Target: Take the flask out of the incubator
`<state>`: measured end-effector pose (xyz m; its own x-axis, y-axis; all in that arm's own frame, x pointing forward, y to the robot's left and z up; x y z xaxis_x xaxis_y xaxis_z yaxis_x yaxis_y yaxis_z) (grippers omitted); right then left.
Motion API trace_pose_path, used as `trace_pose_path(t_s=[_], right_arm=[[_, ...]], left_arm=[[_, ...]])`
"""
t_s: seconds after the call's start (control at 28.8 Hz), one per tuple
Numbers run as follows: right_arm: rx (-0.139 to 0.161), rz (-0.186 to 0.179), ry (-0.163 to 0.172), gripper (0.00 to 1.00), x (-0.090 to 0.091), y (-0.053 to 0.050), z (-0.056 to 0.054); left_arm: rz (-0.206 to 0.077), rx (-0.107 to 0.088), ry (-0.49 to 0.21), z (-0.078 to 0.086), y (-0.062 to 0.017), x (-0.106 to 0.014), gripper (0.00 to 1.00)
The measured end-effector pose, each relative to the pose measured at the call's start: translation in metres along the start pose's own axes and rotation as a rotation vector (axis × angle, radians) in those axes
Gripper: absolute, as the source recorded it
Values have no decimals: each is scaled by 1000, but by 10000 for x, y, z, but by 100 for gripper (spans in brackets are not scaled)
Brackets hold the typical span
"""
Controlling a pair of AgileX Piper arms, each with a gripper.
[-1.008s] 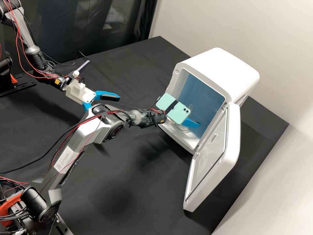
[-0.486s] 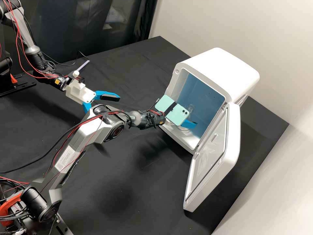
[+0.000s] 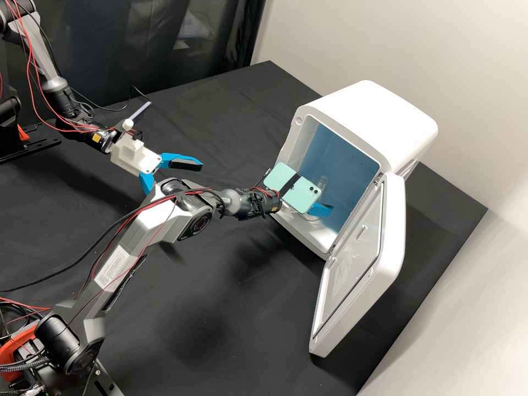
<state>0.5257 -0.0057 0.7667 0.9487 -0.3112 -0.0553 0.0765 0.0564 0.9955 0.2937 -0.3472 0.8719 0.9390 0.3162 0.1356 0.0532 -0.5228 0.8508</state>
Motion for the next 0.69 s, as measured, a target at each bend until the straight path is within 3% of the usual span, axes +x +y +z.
trace_pose_path(t_s=[0.59, 0.69], right_arm=[[-2, 7, 2, 0, -24, 6, 7], [10, -4, 6, 0, -79, 15, 19]], left_arm=[[-1, 3, -7, 21, -4, 1, 100], [-1, 3, -7, 21, -4, 1, 100]])
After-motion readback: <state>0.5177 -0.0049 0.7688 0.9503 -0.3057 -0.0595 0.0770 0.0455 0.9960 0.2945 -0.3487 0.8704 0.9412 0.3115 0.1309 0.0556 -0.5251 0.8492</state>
